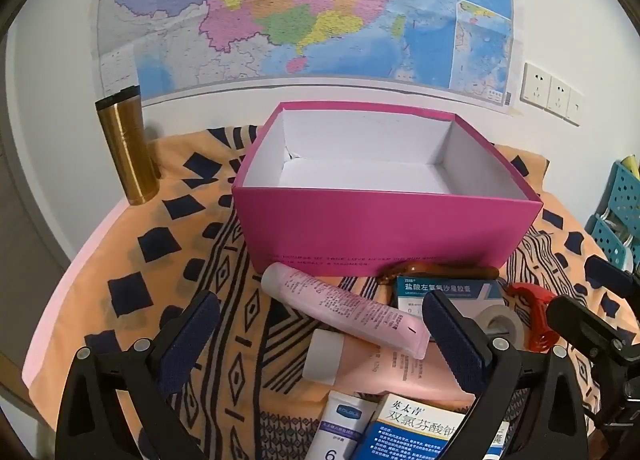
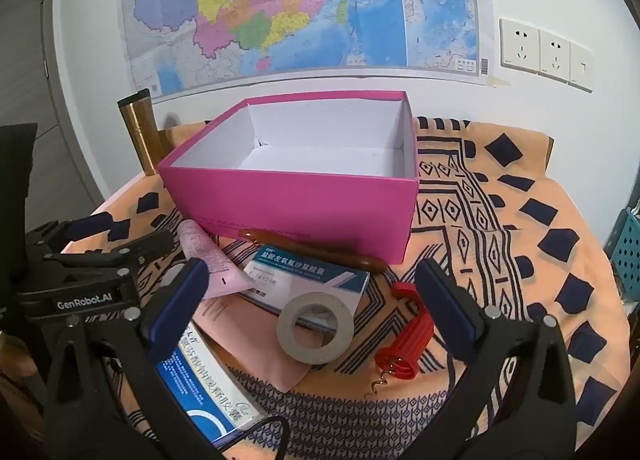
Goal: Organize rigid objects
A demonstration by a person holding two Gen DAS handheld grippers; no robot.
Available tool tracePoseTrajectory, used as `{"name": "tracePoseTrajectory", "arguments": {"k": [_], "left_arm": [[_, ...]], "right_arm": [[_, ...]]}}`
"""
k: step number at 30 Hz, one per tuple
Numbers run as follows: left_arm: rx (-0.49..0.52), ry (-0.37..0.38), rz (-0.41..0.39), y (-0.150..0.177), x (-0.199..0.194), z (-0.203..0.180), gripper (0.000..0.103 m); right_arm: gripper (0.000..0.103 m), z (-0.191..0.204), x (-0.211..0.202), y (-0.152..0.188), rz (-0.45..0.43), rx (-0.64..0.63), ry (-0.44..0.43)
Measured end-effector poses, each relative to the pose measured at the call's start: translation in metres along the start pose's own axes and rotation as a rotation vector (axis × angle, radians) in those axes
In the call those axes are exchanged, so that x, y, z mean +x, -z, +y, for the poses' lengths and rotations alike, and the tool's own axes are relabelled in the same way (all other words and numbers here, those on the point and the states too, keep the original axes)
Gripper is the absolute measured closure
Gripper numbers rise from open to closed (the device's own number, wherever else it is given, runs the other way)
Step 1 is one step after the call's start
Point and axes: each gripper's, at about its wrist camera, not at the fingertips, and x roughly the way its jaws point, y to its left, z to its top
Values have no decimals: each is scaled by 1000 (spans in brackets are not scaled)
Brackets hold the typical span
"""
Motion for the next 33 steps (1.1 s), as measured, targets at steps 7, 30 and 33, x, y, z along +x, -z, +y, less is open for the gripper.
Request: {"name": "tracePoseTrajectory", "arguments": {"k": [7, 30, 33], "left_arm": [[-2, 1, 4, 0, 0, 0, 0], [23, 44, 10, 3, -3, 1, 0], [27, 108, 3, 8, -1, 3, 0]], "right_arm": [[0, -3, 0, 1, 0, -5, 5], [0, -2, -9, 4, -1, -9, -11], [0, -5, -16, 10, 24, -14, -38]]}}
